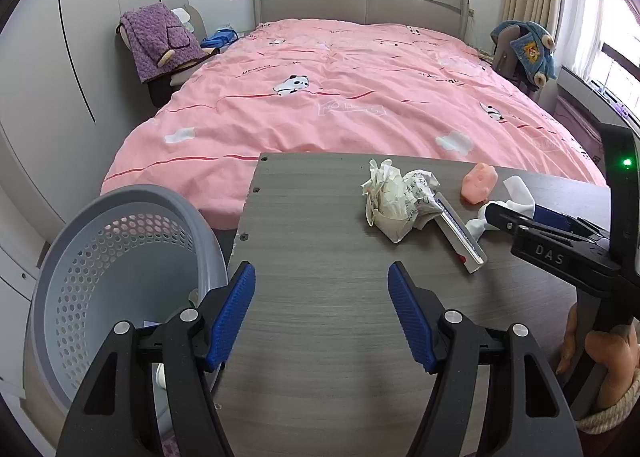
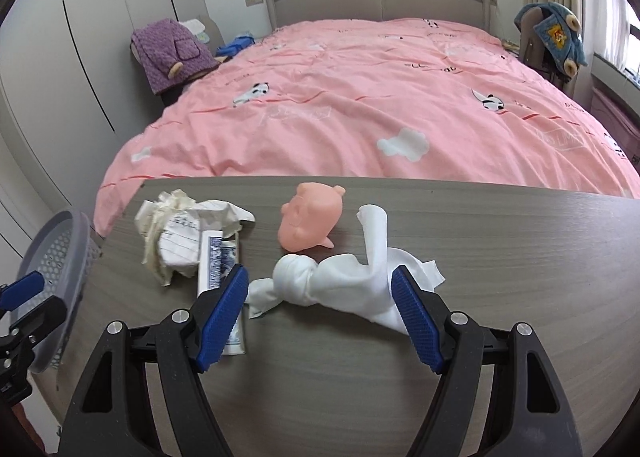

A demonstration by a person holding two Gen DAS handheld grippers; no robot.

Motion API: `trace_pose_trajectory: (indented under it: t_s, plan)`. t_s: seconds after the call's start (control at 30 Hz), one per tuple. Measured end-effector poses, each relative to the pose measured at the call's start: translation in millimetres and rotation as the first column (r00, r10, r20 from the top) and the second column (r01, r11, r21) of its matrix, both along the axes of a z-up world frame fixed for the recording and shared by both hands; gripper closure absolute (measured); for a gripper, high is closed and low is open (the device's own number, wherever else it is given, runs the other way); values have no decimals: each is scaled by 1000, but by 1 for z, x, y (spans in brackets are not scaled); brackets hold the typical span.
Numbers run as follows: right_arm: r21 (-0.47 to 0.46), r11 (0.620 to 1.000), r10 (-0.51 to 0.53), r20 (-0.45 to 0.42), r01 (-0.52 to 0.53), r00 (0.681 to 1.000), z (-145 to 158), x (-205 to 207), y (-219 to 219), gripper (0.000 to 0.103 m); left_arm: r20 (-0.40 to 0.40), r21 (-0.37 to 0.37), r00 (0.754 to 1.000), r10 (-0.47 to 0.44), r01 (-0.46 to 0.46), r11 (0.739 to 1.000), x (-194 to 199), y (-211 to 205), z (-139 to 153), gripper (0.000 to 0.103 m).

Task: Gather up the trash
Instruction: 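Grasp the white cloth with the right tool, then grasp the blue playing card with the left tool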

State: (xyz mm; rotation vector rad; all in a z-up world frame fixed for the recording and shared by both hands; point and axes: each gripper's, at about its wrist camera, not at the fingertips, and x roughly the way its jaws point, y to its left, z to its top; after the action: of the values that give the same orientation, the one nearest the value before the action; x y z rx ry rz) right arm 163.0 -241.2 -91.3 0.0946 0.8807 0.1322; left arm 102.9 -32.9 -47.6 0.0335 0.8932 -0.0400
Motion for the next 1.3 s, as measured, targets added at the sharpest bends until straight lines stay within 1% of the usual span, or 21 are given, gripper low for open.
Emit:
trace_pose_trajectory:
  t_s: [0.17, 0.23, 0.3, 0.33, 0.4, 0.5, 0.6, 0.77, 0.93, 1.1, 1.3]
  plan:
    - [-18, 1000, -1, -25, 0, 1000, -6, 4, 2, 31, -8, -4, 1000, -3, 3, 1000, 3, -1, -2, 37]
    - [-16, 1000, 7, -39, -7, 999, -8, 5, 3, 39, -9, -5, 1000, -7, 7, 1000, 4, -3, -2, 37]
    - [-11, 1000, 11, -40, -11, 999, -9, 4, 3, 50, -8, -5, 1000, -10, 10, 1000, 4, -4, -2, 37]
    - [-7, 1000, 12, -39, -12, 999, -9, 4, 2, 52, -8, -6, 1000, -12, 12, 1000, 4, -5, -2, 37]
    - [10, 1000, 16, -39, -16, 999, -8, 2, 0, 65, -8, -5, 1000, -16, 15, 1000, 5, -7, -2, 37]
    - [45, 999, 14, -35, -12, 999, -7, -4, -5, 67, -16, -2, 1000, -18, 18, 1000, 7, -10, -5, 37]
    - [69, 998, 4, -29, -2, 1000, -6, -13, -10, 68, -18, -2, 1000, -26, 26, 1000, 7, -14, -6, 37]
    - [107, 994, -32, -15, 33, 999, -1, -35, -25, 68, -16, -11, 999, -44, 44, 999, 7, -24, -5, 37]
    - [141, 987, -78, 7, 76, 997, 8, -59, -44, 68, -21, -28, 997, -76, 76, 997, 12, -44, -5, 37]
    - [168, 978, -129, 23, 123, 991, 11, -84, -65, 68, -44, -55, 993, -110, 108, 993, 24, -68, -9, 37]
    - [187, 971, -154, 28, 146, 988, 9, -102, -78, 68, -97, -59, 989, -113, 107, 992, 42, -95, -29, 37]
